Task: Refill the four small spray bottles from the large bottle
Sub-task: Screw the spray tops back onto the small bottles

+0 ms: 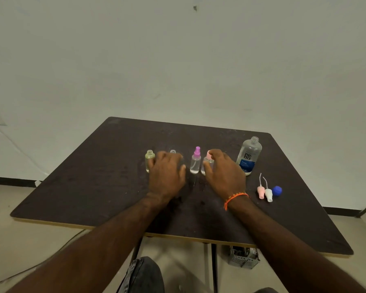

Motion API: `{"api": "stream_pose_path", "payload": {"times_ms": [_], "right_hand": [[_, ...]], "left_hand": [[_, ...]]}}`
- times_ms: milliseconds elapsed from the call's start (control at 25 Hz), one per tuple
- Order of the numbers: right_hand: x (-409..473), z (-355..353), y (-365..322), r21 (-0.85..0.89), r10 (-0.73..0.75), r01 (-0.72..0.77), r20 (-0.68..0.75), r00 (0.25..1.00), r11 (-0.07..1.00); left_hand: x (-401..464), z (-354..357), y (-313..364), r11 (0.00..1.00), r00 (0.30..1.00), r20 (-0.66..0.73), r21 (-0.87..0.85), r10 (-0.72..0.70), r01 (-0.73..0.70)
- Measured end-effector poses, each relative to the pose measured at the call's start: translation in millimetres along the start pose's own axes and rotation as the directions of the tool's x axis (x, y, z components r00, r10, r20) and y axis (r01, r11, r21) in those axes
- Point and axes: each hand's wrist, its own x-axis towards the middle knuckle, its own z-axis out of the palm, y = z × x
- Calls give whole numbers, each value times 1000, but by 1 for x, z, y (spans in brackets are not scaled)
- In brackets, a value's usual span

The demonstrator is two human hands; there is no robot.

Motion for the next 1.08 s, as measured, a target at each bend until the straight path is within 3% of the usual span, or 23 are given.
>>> {"api": "stream_pose_path", "payload": {"times_ms": [80, 160, 240, 320, 520, 840, 1080], "right_hand": [[-18, -8, 13, -17, 19, -18, 28, 999, 1000], [-35, -14, 28, -44, 36, -34, 52, 998, 998], [-48, -18, 42, -50, 58, -56, 51, 997, 997], [-57, -22, 55, -62, 83, -80, 46, 995, 995], [-70, -30, 76, -88, 160, -150, 119, 980, 985], [-67, -37, 110, -272, 227, -190, 112, 967, 943], [-25, -50, 132, -483, 299, -88, 379, 876, 871]], "left_hand": [[18, -7, -10, 997, 996, 52, 26, -76, 75], [38, -8, -16, 986, 963, 223, 100, -151, 131], [55, -6, -19, 977, 915, 363, 179, -176, 117], [66, -4, -21, 971, 899, 410, 232, -154, 60], [61, -7, -20, 983, 908, 409, 183, -91, 17], [-4, -14, 24, 985, 910, 401, -165, 105, -41], [-17, -4, 32, 972, 910, 395, -232, 122, -29]]}}
